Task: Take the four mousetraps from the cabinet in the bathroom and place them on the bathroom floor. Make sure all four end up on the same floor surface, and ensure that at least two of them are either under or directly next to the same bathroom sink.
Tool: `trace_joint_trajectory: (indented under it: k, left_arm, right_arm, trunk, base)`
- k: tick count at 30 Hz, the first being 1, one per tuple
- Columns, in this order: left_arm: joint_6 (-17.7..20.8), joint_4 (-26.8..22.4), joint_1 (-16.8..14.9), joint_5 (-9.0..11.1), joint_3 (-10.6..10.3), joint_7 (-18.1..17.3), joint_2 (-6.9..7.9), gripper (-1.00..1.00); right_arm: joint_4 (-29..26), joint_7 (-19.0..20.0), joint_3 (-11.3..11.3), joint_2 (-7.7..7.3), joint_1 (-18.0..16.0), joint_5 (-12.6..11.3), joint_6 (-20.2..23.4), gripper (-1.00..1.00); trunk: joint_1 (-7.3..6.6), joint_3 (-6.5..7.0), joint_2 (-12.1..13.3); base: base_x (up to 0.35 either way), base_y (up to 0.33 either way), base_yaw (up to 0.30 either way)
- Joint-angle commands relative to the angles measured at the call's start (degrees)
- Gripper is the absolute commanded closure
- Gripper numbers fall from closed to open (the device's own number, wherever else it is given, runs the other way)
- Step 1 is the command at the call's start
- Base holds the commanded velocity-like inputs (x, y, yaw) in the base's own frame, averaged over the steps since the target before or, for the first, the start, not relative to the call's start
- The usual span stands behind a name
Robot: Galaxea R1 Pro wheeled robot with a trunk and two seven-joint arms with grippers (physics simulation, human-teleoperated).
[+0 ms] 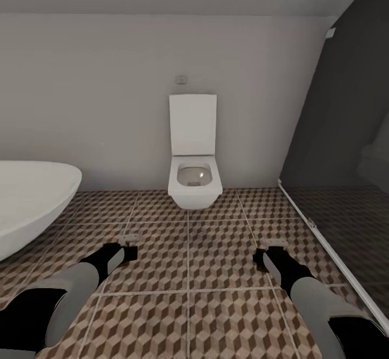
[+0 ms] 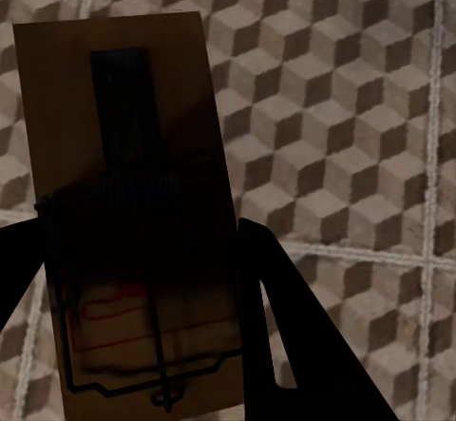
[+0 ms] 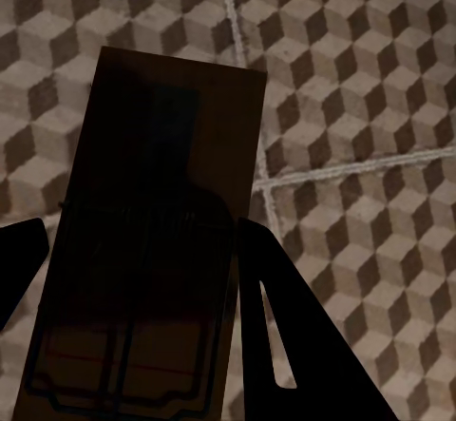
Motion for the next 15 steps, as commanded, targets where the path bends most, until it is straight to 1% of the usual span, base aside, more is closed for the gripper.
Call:
trace_joint_trajectory:
  k: [1, 7, 12, 15]
  left_arm:
    - [0.35, -0.14, 0.00, 0.54, -0.36, 0.13, 0.01, 1.00]
    - [0.35, -0.14, 0.00, 0.52, -0.36, 0.13, 0.01, 1.00]
    - [0.40, -0.11, 0.00, 0.50, -0.36, 0.15, 0.01, 1.00]
    - [0.58, -0.07, 0.00, 0.50, -0.36, 0.15, 0.04, 1.00]
  right_arm:
    - [-0.10, -0.44, 0.28, -0.05, -0.01, -0.53, 0.27, 1.00]
    - [-0.10, -0.45, 0.28, -0.15, -0.01, -0.48, 0.20, 1.00]
    - [-0.10, -0.56, 0.26, -0.15, -0.01, -0.47, 0.17, 1.00]
    - [-0.10, -0.56, 0.27, -0.16, -0.01, -0.47, 0.12, 1.00]
  trunk:
    - [-0.01, -0.15, -0.02]
    - [-0.01, -0.66, -0.02]
    - [-0.01, -0.79, -0.02]
    - [-0.01, -0.81, -0.02]
  base:
    - [0.000, 0.000, 0.000]
    - [0.000, 0.000, 0.000]
    - [0.005, 0.000, 0.000]
    - [0.114, 0.000, 0.000]
